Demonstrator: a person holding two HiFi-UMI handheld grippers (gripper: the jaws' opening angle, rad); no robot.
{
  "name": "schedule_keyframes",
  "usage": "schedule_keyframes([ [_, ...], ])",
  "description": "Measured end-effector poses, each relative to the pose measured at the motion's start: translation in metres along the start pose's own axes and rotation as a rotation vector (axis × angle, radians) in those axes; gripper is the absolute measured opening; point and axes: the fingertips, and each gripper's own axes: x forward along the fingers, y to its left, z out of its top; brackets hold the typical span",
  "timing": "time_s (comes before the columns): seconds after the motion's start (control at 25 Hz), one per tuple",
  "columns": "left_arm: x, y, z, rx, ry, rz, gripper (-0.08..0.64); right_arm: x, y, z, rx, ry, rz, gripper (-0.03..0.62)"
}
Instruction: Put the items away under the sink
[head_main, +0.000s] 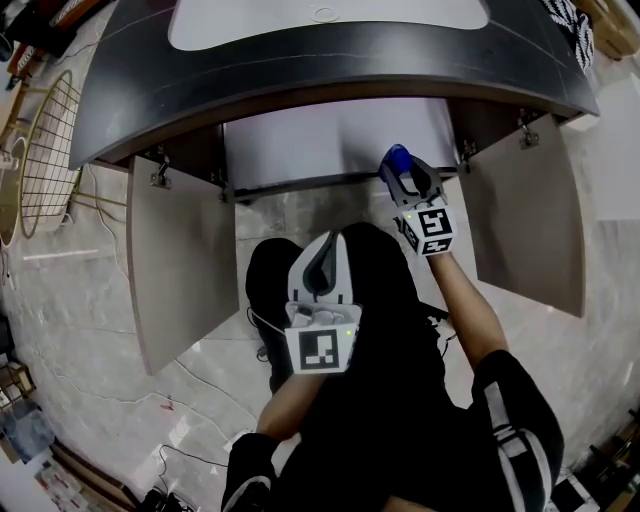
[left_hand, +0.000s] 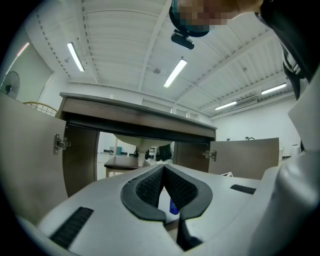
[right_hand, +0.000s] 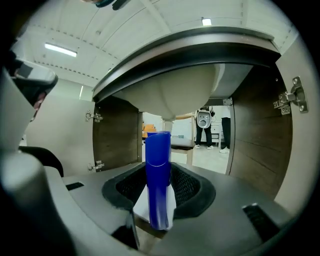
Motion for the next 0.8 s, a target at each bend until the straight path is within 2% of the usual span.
schedule_keyframes([
  [0.32, 0.000, -0.004, -0.003, 0.010, 0.010, -0.026, 0.015, 0.044, -0.016, -0.031, -0.002, 0.001, -0.024, 0.147],
  [0.8, -0.002, -0.002, -0.006, 0.022, -0.004, -0.038, 0.015, 0.088, -0.035, -0.084, 0.009, 0.094, -0.082, 0.148],
])
